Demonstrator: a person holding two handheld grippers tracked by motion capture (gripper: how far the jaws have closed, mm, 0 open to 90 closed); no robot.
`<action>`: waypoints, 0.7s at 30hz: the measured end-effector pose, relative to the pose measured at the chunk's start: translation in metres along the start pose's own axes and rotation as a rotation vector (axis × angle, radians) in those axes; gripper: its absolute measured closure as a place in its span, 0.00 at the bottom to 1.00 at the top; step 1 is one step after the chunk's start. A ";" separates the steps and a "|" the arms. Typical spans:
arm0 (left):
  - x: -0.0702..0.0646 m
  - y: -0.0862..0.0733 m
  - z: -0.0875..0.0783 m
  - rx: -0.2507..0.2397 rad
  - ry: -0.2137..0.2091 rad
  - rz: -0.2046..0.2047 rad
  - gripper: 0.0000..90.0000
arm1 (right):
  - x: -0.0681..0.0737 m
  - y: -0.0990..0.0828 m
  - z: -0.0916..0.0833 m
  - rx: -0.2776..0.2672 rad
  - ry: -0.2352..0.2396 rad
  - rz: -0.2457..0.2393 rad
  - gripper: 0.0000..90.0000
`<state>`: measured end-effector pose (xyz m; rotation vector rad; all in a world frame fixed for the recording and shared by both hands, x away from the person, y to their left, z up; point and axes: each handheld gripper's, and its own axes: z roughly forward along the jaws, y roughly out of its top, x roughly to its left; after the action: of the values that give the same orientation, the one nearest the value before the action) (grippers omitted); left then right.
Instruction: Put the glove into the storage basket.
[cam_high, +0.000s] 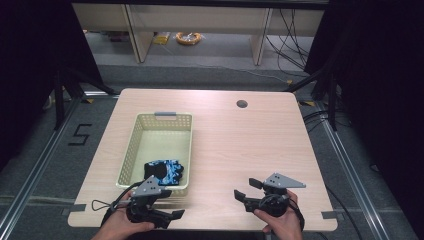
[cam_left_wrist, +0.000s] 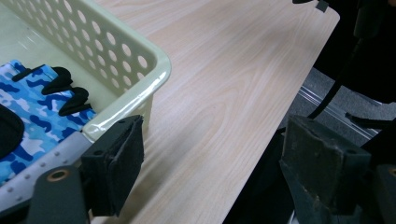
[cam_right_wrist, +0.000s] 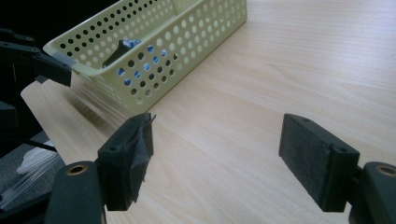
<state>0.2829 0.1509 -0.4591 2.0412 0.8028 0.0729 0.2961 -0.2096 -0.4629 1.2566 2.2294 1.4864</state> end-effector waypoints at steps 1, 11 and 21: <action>-0.001 -0.002 0.001 -0.003 0.001 -0.015 0.22 | 0.000 -0.001 -0.002 0.009 0.008 -0.001 0.30; -0.001 -0.012 0.008 0.028 0.007 0.020 0.21 | 0.000 -0.007 0.000 0.018 0.009 -0.036 0.29; 0.001 -0.023 0.012 0.075 0.024 0.018 0.21 | 0.003 -0.012 -0.001 0.059 0.010 -0.027 0.28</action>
<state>0.2759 0.1509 -0.4842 2.1224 0.8128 0.0780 0.2871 -0.2102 -0.4715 1.2333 2.3032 1.4308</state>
